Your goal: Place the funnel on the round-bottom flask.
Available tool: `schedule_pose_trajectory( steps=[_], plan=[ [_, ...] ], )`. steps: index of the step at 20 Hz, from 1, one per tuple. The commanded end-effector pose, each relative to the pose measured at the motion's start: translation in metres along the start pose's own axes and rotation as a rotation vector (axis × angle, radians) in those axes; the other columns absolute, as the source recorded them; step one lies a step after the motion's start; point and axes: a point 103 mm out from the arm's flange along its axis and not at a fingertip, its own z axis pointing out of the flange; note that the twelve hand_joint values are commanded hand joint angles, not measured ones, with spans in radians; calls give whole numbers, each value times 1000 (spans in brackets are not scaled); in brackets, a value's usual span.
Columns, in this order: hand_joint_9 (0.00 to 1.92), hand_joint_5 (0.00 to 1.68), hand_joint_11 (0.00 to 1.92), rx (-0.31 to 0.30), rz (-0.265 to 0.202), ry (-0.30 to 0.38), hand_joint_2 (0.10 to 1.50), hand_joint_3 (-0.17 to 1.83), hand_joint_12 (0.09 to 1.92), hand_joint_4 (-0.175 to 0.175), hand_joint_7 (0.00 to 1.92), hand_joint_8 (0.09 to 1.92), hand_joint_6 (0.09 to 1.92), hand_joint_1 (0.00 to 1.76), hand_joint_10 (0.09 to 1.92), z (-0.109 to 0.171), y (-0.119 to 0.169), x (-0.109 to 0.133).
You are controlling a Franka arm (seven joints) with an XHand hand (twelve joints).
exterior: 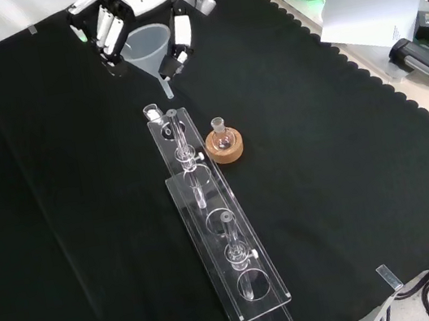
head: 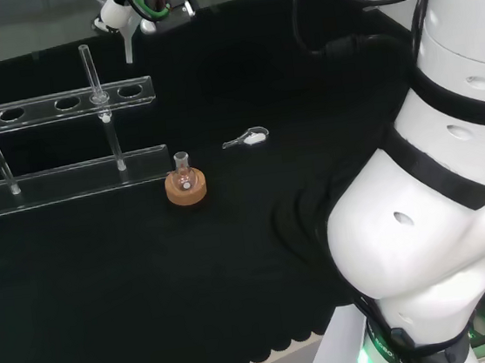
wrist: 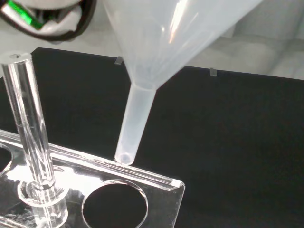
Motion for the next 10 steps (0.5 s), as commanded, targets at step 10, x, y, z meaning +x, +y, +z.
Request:
schedule_pose_trajectory(
  steps=[10],
  plan=[
    [1131, 931, 104, -16, 42, -16, 550, 820, 1604, 66, 1212, 908, 919, 937, 338, -4, -20, -13]
  ],
)
